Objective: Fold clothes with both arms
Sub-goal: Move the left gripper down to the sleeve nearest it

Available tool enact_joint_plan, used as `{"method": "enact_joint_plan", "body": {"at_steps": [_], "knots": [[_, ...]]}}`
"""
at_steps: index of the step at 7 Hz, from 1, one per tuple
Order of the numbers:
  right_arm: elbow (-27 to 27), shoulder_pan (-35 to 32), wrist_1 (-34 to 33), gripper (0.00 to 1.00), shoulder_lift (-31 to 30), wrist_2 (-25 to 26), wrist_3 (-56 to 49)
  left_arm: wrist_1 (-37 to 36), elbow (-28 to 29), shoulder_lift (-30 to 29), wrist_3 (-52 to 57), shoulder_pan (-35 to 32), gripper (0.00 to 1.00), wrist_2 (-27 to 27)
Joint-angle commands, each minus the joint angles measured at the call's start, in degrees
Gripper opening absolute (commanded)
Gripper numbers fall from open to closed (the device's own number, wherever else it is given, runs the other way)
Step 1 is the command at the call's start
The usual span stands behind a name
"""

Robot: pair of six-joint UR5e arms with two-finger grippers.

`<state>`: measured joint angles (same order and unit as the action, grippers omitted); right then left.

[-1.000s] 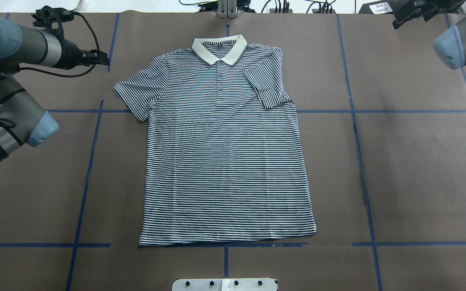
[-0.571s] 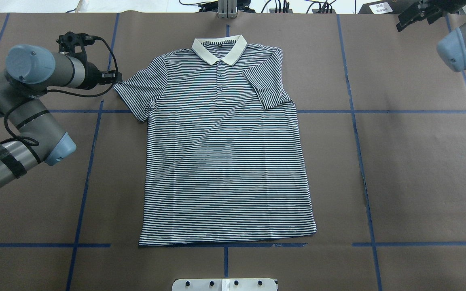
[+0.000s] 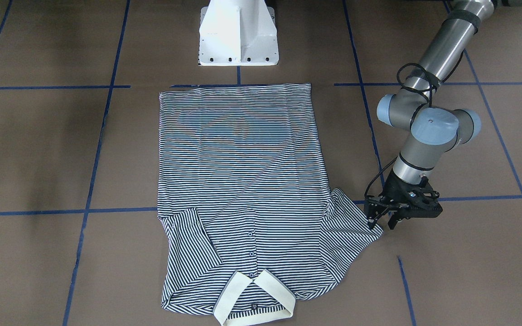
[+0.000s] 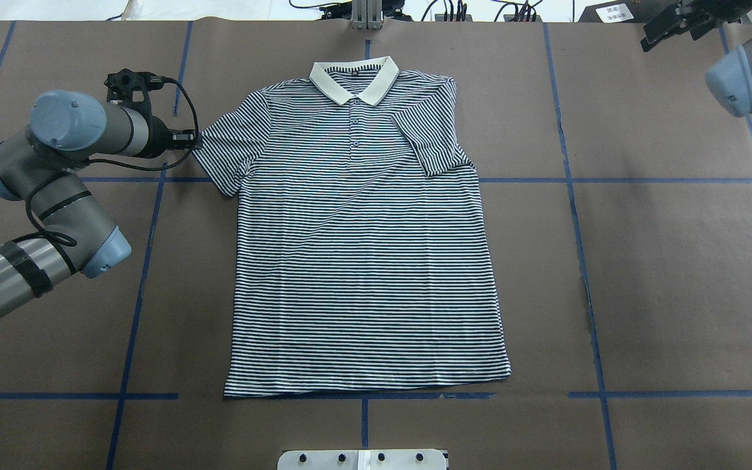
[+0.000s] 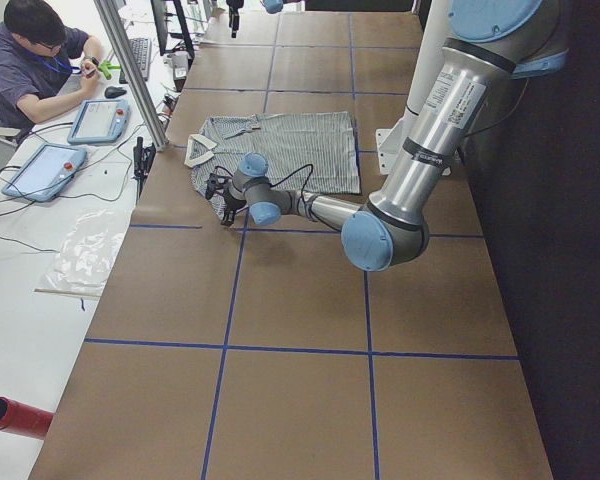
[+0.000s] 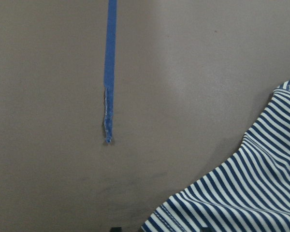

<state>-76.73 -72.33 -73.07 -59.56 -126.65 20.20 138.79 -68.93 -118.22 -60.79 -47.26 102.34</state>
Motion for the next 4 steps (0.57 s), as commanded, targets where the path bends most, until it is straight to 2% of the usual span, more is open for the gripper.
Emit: {"method": "enact_joint_plan", "body": {"at_steps": [1, 2, 3, 4], "knots": [[0.00, 0.00, -0.05, 1.00, -0.03, 0.00, -0.16, 0.07, 1.87, -1.39, 0.14, 0.16, 0.58, -0.04], [0.00, 0.00, -0.05, 1.00, -0.03, 0.00, -0.07, 0.07, 2.05, -1.57, 0.14, 0.24, 0.57, -0.12], [0.00, 0.00, -0.05, 1.00, -0.03, 0.00, -0.07, 0.07, 1.96, -1.58, 0.23, 0.24, 0.46, -0.04], [0.00, 0.00, -0.05, 1.00, -0.03, 0.00, -0.07, 0.25, 1.87, -1.49, 0.06, 0.16, 0.22, -0.04]]}}
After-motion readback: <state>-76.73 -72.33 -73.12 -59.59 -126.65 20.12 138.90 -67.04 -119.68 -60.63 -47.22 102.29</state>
